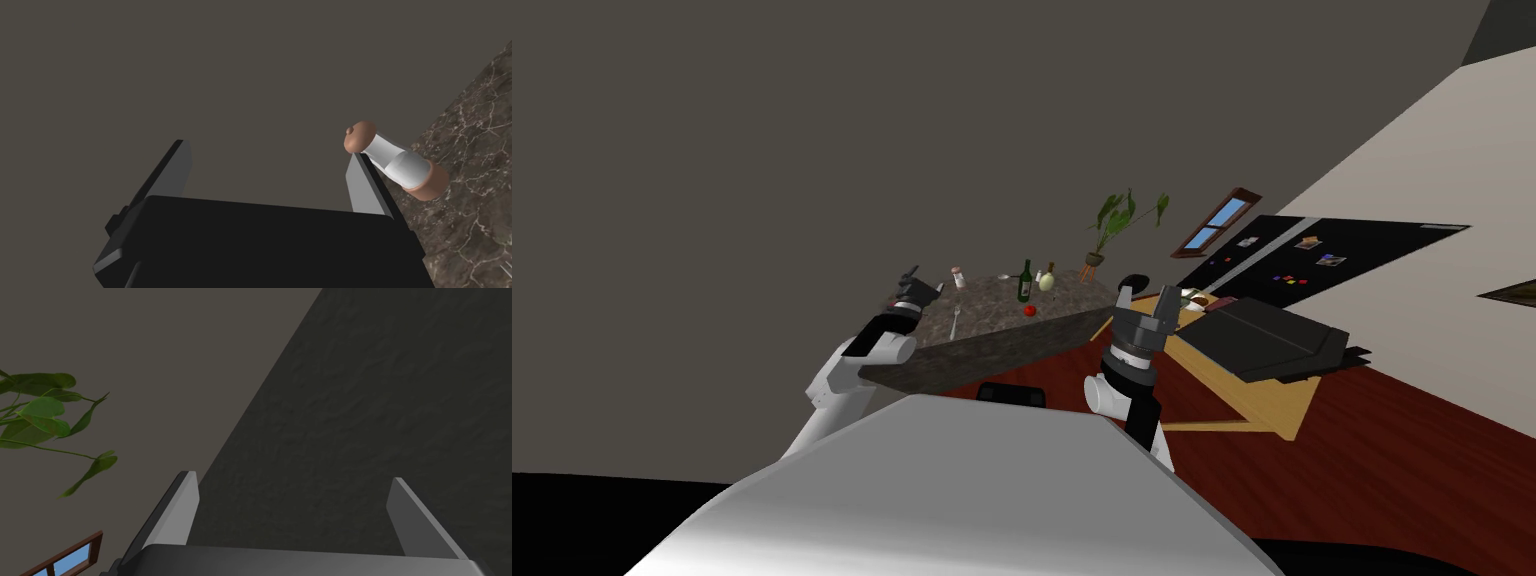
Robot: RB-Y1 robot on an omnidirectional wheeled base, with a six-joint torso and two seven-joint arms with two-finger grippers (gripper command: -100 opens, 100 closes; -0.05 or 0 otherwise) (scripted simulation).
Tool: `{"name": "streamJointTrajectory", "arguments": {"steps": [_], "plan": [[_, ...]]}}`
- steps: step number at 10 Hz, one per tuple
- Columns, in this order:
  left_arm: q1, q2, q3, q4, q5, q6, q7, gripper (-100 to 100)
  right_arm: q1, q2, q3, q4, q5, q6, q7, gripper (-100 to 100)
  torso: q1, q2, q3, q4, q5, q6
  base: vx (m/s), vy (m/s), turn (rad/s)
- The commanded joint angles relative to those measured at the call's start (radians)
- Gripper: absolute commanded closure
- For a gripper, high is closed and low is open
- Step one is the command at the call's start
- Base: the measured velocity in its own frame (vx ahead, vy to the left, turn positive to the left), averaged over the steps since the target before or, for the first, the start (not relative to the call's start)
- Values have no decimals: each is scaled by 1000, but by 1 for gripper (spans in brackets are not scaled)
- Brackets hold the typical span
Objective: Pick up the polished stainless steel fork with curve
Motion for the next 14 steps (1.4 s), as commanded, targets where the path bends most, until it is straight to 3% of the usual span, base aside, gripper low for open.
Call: {"name": "streamJointTrajectory", "arguments": {"steps": [1, 2, 3, 4, 6, 7, 8, 9, 11, 12, 13, 14], "plan": [[-2, 7, 6, 0, 6, 30, 15, -100, 0, 0, 0, 0, 0, 0, 0, 0, 0, 0, 0, 0, 0, 0, 10, -20, 5], [-20, 20, 22, 24, 20, 68, 61, -100, 0, 0, 0, 0, 0, 0, 0, 0, 1, 1, 0, 0, 0, 0, 15, -42, -159], [-20, 20, 22, 24, 20, 94, 70, -100, 0, 0, 0, 0, 0, 0, 0, 0, 0, 0, 0, 0, 0, 1, 17, -45, -71], [-39, 33, 36, 49, 35, 122, 109, -100, 0, 0, 0, 0, 0, 0, 0, 0, 0, 0, 0, 0, 0, 0, 27, -56, -94], [-39, 33, 36, 49, 35, 167, 124, -100, 0, 0, 0, 0, 0, 0, 0, 0, -1, 0, 0, 0, 0, 0, 21, -37, -33], [-58, 45, 50, 76, 50, 204, 171, -100, 0, 0, 0, 0, 0, 0, 0, 0, 1, 0, 0, 0, 0, 0, 14, -32, -137], [-58, 45, 50, 76, 50, 234, 177, -100, 0, 0, 0, 0, 0, 0, 0, 0, 1, 0, 0, 0, 0, 0, 16, -32, -61], [-77, 57, 64, 105, 64, 262, 218, -100, 0, 0, 0, 0, 0, 0, 0, 0, 1, 1, 0, 0, 0, 0, 21, -50, -94], [-77, 57, 64, 105, 64, 305, 230, -100, 0, 0, 0, 0, 0, 0, 0, 0, 0, 0, 0, 0, 0, 0, 17, -27, -16], [-96, 69, 77, 136, 78, 343, 279, -100, 0, 0, 0, 0, 0, 0, 0, 0, 1, 1, 0, 0, 0, 0, 16, -26, -108], [-96, 69, 77, 136, 78, 368, 282, -100, 0, 0, 0, 0, 0, 0, 0, 0, 1, 1, 0, 0, 0, 0, 20, -28, -53], [-116, 81, 90, 168, 92, 398, 323, -100, 0, 0, 0, 0, 0, 0, 0, 0, 1, 0, 0, 0, 0, 0, 29, -38, -60]]}}
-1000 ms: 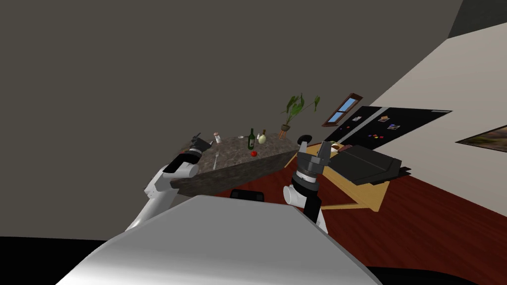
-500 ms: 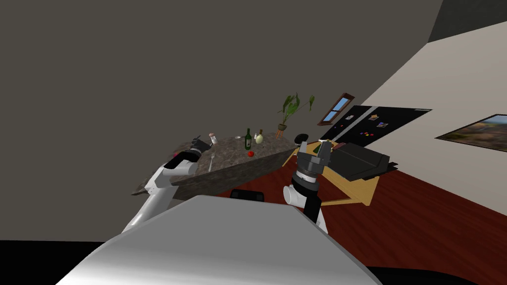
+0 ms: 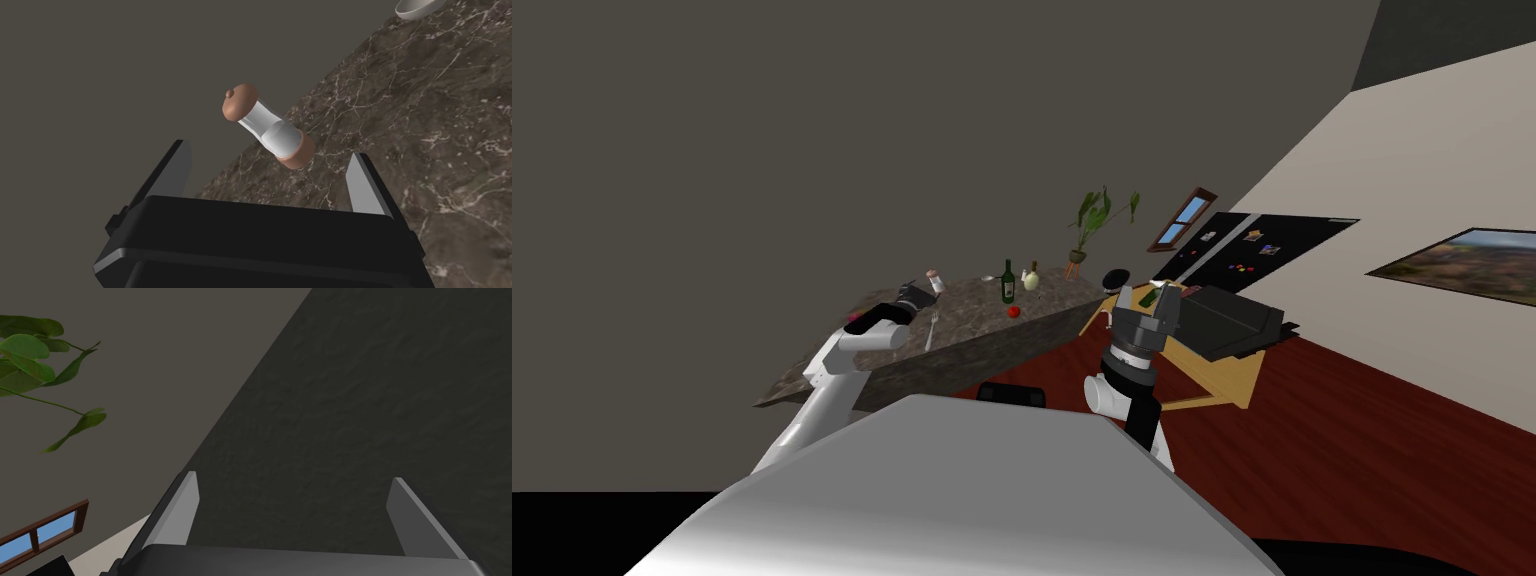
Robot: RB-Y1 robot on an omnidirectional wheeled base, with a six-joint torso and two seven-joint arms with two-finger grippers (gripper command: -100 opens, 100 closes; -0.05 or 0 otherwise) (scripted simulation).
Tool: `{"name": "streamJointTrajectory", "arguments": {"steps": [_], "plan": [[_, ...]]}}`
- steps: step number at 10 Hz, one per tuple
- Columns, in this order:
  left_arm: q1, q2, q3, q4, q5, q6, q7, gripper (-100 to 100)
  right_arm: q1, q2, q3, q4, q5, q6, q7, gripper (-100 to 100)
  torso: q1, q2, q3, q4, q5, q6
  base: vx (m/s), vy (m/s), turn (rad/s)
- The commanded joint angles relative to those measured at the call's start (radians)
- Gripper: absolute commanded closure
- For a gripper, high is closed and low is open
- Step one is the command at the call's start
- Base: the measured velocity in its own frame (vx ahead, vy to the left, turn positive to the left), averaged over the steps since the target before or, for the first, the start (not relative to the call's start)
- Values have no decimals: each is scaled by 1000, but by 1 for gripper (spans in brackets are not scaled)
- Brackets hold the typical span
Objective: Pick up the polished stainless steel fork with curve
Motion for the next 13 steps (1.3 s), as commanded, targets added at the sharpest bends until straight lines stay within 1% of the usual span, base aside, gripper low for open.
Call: {"name": "streamJointTrajectory", "arguments": {"steps": [1, 2, 3, 4, 5, 6, 7, 8, 10, 11, 12, 13], "plan": [[-12, 1, 3, 23, 3, 50, 33, -100, 0, 0, 0, 0, 0, 0, 0, 0, 0, 0, 0, 0, 0, 0, 22, -27, -43], [-12, 1, 3, 23, 3, 60, 33, -100, 0, 0, 0, 0, 0, 0, 0, 0, 0, 0, 0, 0, 0, 0, 7, -9, -3], [-32, 13, 15, 56, 17, 101, 80, -100, 0, 0, 0, 0, 0, 0, 0, 0, 1, 1, 1, 0, 0, 0, 11, -19, -79], [-32, 13, 15, 56, 17, 121, 82, -100, 0, 0, 0, 0, 0, 0, 0, 0, 1, 1, 1, 0, 0, 0, 15, -18, -38], [-32, 13, 15, 56, 17, 128, 82, -100, 0, 0, 0, 0, 0, 0, 0, 0, 1, 1, 1, 0, 0, 0, 8, -9, 10], [-51, 24, 26, 91, 30, 166, 130, -100, 0, 0, 0, 0, 0, 0, 0, 0, 2, 1, 1, 0, 0, 0, 14, -14, -48], [-51, 24, 26, 91, 30, 195, 131, -100, 0, 0, 0, 0, 0, 0, 0, 0, 1, 1, 1, 0, 0, 0, 15, -15, -44], [-71, 34, 37, 127, 43, 219, 172, -100, 0, 0, 0, 0, 0, 0, 0, 0, 1, 1, 1, 0, 0, 0, 19, -16, -47], [-71, 34, 37, 127, 43, 260, 177, -100, 0, 0, 0, 0, 0, 0, 0, 0, 1, 1, 0, 0, 0, 0, 10, -13, -16], [-91, 43, 47, 163, 55, 291, 223, -100, 0, 0, 0, 0, 0, 0, 0, 0, 2, 2, 1, 0, 0, -1, 9, -10, -39], [-91, 43, 47, 163, 55, 319, 223, -100, 0, 0, 0, 0, 0, 0, 0, 0, 2, 1, 1, 0, 0, 0, 10, -7, -24], [-110, 53, 56, 199, 67, 348, 266, -100, 0, 0, 0, 0, 0, 0, 0, 0, 2, 1, 1, 0, 0, 0, 13, -9, -32]]}}
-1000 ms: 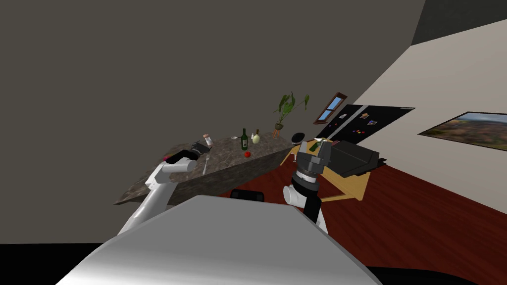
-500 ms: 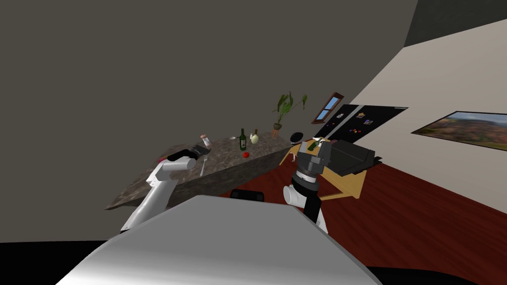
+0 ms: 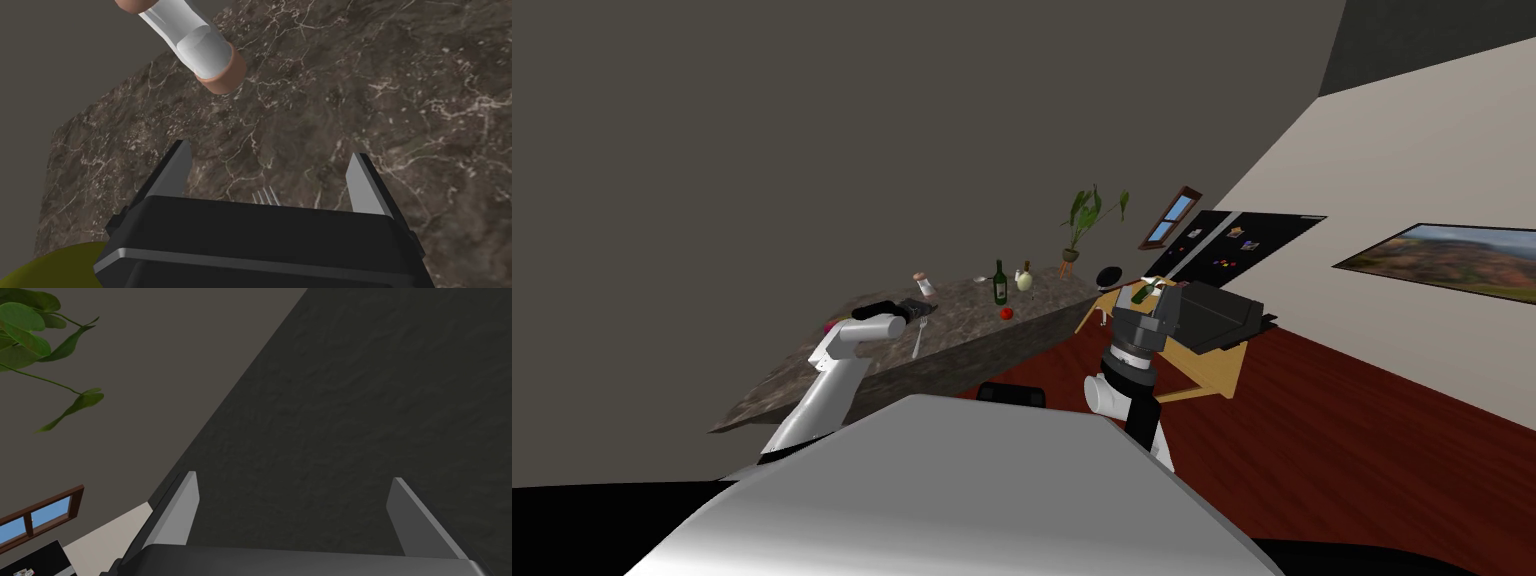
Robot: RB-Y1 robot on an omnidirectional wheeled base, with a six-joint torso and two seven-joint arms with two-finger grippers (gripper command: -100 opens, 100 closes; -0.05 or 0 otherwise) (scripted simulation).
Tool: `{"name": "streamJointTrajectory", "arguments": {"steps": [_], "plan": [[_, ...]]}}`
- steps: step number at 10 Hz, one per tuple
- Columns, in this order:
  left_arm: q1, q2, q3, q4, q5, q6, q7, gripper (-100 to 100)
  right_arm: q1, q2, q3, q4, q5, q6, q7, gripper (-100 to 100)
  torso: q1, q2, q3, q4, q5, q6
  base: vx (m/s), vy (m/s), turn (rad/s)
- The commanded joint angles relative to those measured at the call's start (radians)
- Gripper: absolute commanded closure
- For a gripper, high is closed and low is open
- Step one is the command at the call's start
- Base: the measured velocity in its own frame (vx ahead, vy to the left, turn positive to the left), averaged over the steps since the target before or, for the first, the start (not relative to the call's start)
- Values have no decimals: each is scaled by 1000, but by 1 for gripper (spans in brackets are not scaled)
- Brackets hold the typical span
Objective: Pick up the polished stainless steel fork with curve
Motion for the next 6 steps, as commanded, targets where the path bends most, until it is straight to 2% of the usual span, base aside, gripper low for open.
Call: {"name": "streamJointTrajectory", "arguments": {"steps": [1, 2, 3, 4, 5, 6], "plan": [[-11, 3, 4, 15, 3, 50, 27, -100, 0, 0, 0, 0, 0, 0, 0, 0, 0, 0, 0, 0, 0, 0, 11, -8, -16], [-11, 3, 4, 15, 3, 64, 27, -100, 0, 0, 0, 0, 0, 0, 0, 0, 0, 0, 0, 0, 0, 0, 6, -3, 1], [-30, 12, 13, 51, 14, 102, 69, -100, 0, 0, 0, 0, 0, 0, 0, 0, 0, 1, 0, 0, 0, 0, 8, -3, -24], [-30, 12, 13, 51, 14, 125, 69, -100, 0, 0, 0, 0, 0, 0, 0, 0, 0, 1, 0, 0, 0, 0, 9, -3, -14], [-48, 22, 21, 86, 26, 152, 109, -100, 0, 0, 0, 0, 0, 0, 0, 0, 0, 0, 0, 0, 0, 0, 13, -2, -18], [-48, 22, 21, 86, 26, 178, 109, -100, 0, 0, 0, 0, 0, 0, 0, 0, 0, 0, 0, 0, 0, 0, 10, -1, -13]]}}
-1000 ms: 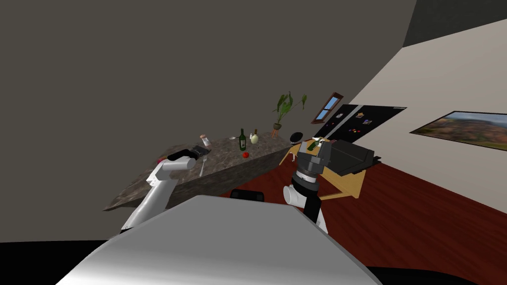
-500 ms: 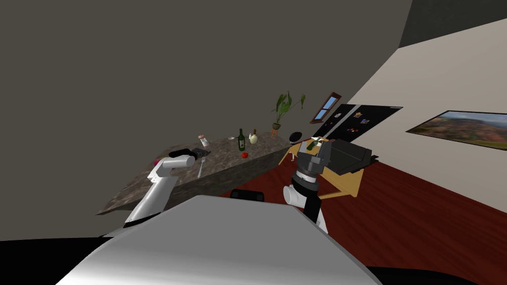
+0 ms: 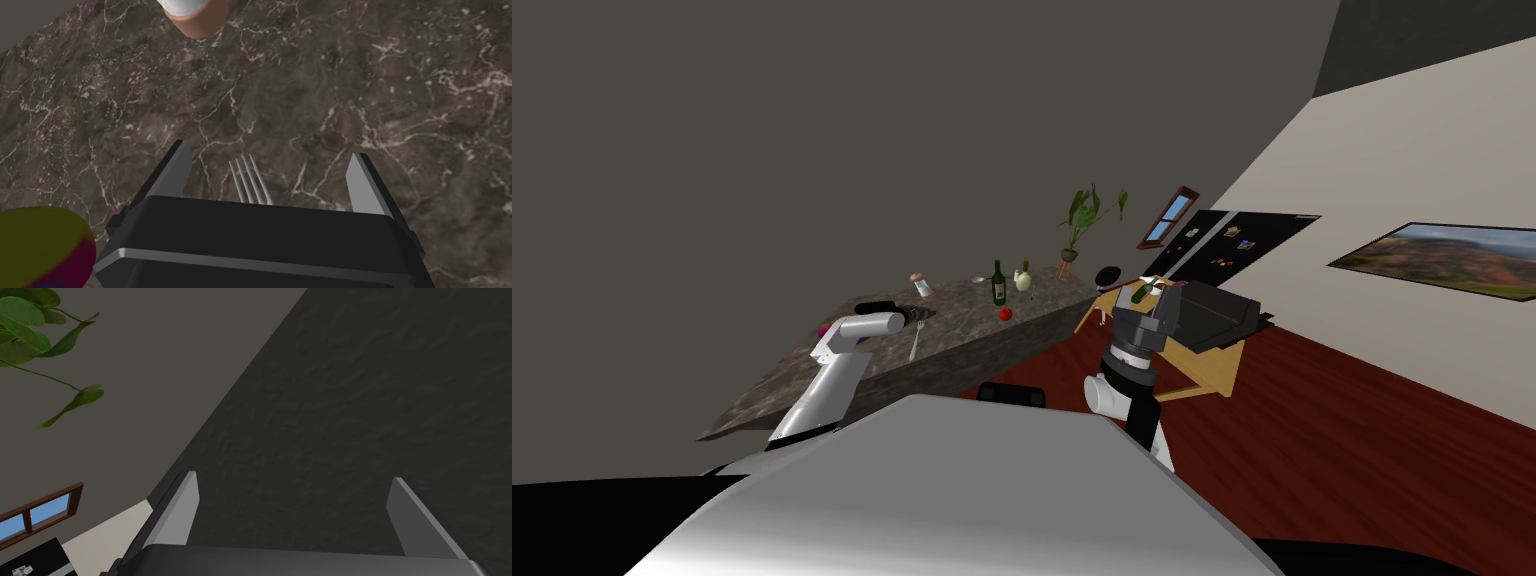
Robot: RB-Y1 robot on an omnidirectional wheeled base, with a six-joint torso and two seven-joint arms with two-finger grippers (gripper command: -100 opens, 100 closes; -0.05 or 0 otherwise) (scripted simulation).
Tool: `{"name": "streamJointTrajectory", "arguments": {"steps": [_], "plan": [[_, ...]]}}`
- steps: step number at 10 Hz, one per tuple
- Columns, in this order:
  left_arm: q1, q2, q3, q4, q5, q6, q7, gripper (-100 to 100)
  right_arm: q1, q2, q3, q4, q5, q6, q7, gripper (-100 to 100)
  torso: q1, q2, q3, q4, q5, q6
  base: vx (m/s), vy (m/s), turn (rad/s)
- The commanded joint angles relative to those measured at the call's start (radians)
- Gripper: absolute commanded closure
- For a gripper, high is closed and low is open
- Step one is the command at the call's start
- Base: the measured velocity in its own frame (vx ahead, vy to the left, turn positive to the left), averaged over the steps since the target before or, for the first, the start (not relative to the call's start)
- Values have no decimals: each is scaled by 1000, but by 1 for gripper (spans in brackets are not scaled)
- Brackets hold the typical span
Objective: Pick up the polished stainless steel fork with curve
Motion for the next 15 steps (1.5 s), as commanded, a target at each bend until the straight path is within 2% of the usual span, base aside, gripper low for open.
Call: {"name": "streamJointTrajectory", "arguments": {"steps": [1, 2, 3, 4, 5, 6, 7, 8, 9, 10, 11, 13, 14, 15], "plan": [[0, 0, 1, -1, 0, 28, 8, -100, 0, 0, 0, 0, 0, 0, 0, 0, 0, 0, 0, 0, 0, 0, 0, 0, 0], [-18, 9, 9, 33, 11, 69, 47, -100, 0, 0, 0, 0, 0, 0, 0, 0, 0, 0, 0, 0, 0, 0, 5, -2, -14], [-18, 9, 9, 33, 11, 84, 47, -100, 0, 0, 0, 0, 0, 0, 0, 0, 0, 0, 0, 0, 0, 0, 6, -1, -10], [-35, 19, 16, 66, 21, 118, 83, -100, 0, 0, 0, 0, 0, 0, 0, 0, 0, 0, 0, 0, 0, 0, 7, 0, -11], [-35, 19, 16, 66, 21, 137, 83, -100, 0, 0, 0, 0, 0, 0, 0, 0, 0, 0, 0, 0, 0, 0, 7, 2, -6], [-50, 30, 23, 97, 30, 168, 117, -100, 0, 0, 0, 0, 0, 0, 0, 0, 0, 0, 0, 0, 0, 0, 9, 1, -12], [-50, 30, 23, 97, 30, 187, 117, -100, 0, 0, 0, 0, 0, 0, 0, 0, 0, 0, 0, 0, 0, 0, 7, 1, -4], [-65, 41, 29, 126, 39, 218, 150, -100, 0, 0, 0, 0, 0, 0, 0, 0, 0, 0, 0, 0, 0, 0, 7, 2, -4], [-65, 41, 29, 126, 39, 234, 150, -100, 0, 0, 0, 0, 0, 0, 0, 0, 0, 0, 0, 0, 0, 0, 6, 2, -6], [-79, 52, 35, 153, 48, 265, 179, -100, 0, 0, 0, 0, 0, 0, 0, 0, 0, 0, 0, 0, 0, 0, 6, 2, -6], [-79, 52, 35, 153, 48, 277, 179, -100, 0, 0, 0, 0, 0, 0, 0, 0, 0, 0, 0, 0, 0, 0, 5, 2, -3], [-102, 74, 44, 198, 62, 341, 232, -100, 0, 0, 0, 0, 0, 0, 0, 0, 0, 0, 0, 0, 0, 0, 7, 2, -9], [-102, 74, 44, 198, 62, 352, 232, -100, 0, 0, 0, 0, 0, 0, 0, 0, 0, 0, 0, 0, 0, 0, 7, 1, -4], [-112, 85, 48, 216, 69, 383, 253, -100, 0, 0, 0, 0, 0, 0, 0, 0, 0, 0, 0, 0, 0, 0, 7, 0, -6]]}}
